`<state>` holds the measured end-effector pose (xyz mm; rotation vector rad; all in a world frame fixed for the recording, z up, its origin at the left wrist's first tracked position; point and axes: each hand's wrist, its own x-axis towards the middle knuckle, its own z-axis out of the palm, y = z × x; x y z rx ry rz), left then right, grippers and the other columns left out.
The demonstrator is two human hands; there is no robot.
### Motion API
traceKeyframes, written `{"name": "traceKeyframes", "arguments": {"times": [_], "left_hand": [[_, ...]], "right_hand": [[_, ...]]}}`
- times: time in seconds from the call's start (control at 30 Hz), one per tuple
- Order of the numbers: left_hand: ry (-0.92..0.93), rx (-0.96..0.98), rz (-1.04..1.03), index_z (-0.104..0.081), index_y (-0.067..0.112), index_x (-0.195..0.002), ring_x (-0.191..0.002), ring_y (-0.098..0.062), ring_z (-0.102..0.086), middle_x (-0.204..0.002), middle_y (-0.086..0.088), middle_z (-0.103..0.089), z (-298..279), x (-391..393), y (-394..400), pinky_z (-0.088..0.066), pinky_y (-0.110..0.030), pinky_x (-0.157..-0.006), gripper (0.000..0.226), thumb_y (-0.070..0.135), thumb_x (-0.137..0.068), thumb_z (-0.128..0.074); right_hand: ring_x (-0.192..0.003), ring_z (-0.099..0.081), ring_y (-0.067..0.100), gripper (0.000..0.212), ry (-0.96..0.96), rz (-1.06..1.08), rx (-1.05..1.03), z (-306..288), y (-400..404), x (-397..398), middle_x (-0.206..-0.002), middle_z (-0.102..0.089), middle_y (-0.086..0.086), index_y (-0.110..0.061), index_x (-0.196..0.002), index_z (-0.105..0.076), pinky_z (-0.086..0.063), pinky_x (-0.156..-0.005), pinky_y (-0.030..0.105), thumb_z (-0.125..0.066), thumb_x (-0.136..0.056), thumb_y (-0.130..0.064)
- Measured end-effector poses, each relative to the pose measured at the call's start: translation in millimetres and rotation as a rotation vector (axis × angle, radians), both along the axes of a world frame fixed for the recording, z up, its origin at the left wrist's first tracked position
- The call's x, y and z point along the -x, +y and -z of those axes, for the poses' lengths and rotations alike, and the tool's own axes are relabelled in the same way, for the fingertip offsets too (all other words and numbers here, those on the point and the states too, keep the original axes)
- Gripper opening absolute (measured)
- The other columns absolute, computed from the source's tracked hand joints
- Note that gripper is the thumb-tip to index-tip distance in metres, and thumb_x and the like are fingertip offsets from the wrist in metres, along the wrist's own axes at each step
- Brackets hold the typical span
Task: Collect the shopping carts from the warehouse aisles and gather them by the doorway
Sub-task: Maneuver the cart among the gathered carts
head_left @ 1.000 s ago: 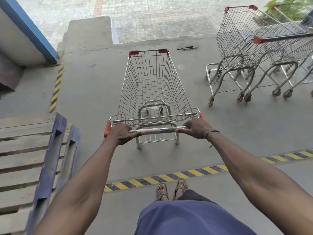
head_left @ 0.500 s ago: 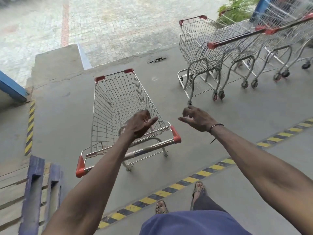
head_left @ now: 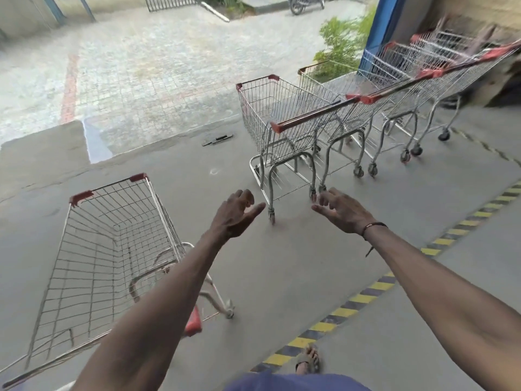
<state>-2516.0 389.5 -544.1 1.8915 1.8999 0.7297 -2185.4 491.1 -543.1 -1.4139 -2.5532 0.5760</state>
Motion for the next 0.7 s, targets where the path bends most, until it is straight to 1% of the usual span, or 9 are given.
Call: {"name": "traceKeyframes", "arguments": {"times": [0.07, 0.17, 0.23, 0.33, 0.47, 0.6, 0.7], "left_hand": [[0.0, -0.019, 0.0, -0.052, 0.029, -0.096, -0.088, -0.02, -0.057, -0.099, 0.005, -0.059, -5.8, -24.5, 33.5, -0.039, -0.036, -0.071, 0.04, 0.069, -0.097, -0.053], [0.004, -0.03, 0.01, -0.05, 0.032, -0.096, -0.089, -0.021, -0.057, -0.101, 0.004, -0.059, -13.3, -55.9, 75.3, -0.041, -0.037, -0.072, 0.033, 0.064, -0.101, -0.056], [0.011, -0.033, 0.023, -0.048, 0.035, -0.096, -0.088, -0.021, -0.056, -0.1, 0.003, -0.059, -15.2, -70.3, 101.0, -0.045, -0.038, -0.073, 0.03, 0.065, -0.1, -0.055], [0.017, -0.033, 0.026, -0.051, 0.03, -0.097, -0.088, -0.023, -0.057, -0.099, 0.004, -0.058, -17.8, -83.7, 140.2, -0.051, -0.043, -0.077, 0.039, 0.068, -0.097, -0.052], [0.013, -0.037, 0.004, -0.056, 0.022, -0.102, -0.088, -0.025, -0.059, -0.102, 0.001, -0.059, -19.3, -96.7, 198.2, -0.053, -0.046, -0.077, 0.047, 0.068, -0.094, -0.051], [0.036, -0.02, -0.014, -0.056, 0.024, -0.107, -0.091, -0.027, -0.06, -0.106, -0.001, -0.059, -8.5, -99.9, 267.3, -0.055, -0.05, -0.082, 0.051, 0.073, -0.094, -0.049], [0.045, -0.019, -0.025, -0.052, 0.025, -0.105, -0.092, -0.029, -0.06, -0.109, -0.003, -0.058, -4.8, -100.1, 319.3, -0.055, -0.051, -0.082, 0.052, 0.075, -0.094, -0.046]], "right_hand": [[-0.094, -0.063, 0.02, 0.05, 0.008, 0.012, 0.005, -7.6, 31.5, -24.4, -0.107, -0.057, -0.005, -0.028, -0.1, -0.06, -0.053, -0.081, 0.042, -0.047, -0.1, -0.076], [-0.093, -0.062, 0.017, 0.043, 0.038, 0.041, -0.01, -16.6, 75.0, -53.1, -0.105, -0.058, -0.009, -0.033, -0.097, -0.06, -0.052, -0.08, 0.04, -0.05, -0.1, -0.075], [-0.091, -0.062, 0.017, 0.043, 0.044, 0.057, -0.02, -19.5, 100.2, -65.8, -0.103, -0.058, -0.009, -0.03, -0.096, -0.061, -0.051, -0.078, 0.039, -0.052, -0.1, -0.073], [-0.091, -0.062, 0.016, 0.05, 0.032, 0.06, -0.01, -21.5, 135.8, -76.4, -0.104, -0.059, -0.009, -0.029, -0.097, -0.061, -0.054, -0.079, 0.041, -0.048, -0.098, -0.077], [-0.09, -0.063, 0.018, 0.06, 0.028, 0.04, 0.001, -24.2, 193.4, -79.6, -0.105, -0.058, -0.006, -0.028, -0.098, -0.06, -0.057, -0.08, 0.046, -0.042, -0.094, -0.085], [-0.09, -0.063, 0.02, 0.063, 0.026, 0.001, -0.014, -29.9, 261.4, -75.5, -0.107, -0.056, -0.005, -0.023, -0.098, -0.061, -0.059, -0.08, 0.048, -0.042, -0.093, -0.083], [-0.091, -0.063, 0.02, 0.062, 0.005, -0.013, -0.014, -33.0, 317.3, -73.1, -0.106, -0.055, -0.006, -0.029, -0.098, -0.058, -0.06, -0.08, 0.049, -0.039, -0.088, -0.087]]}}
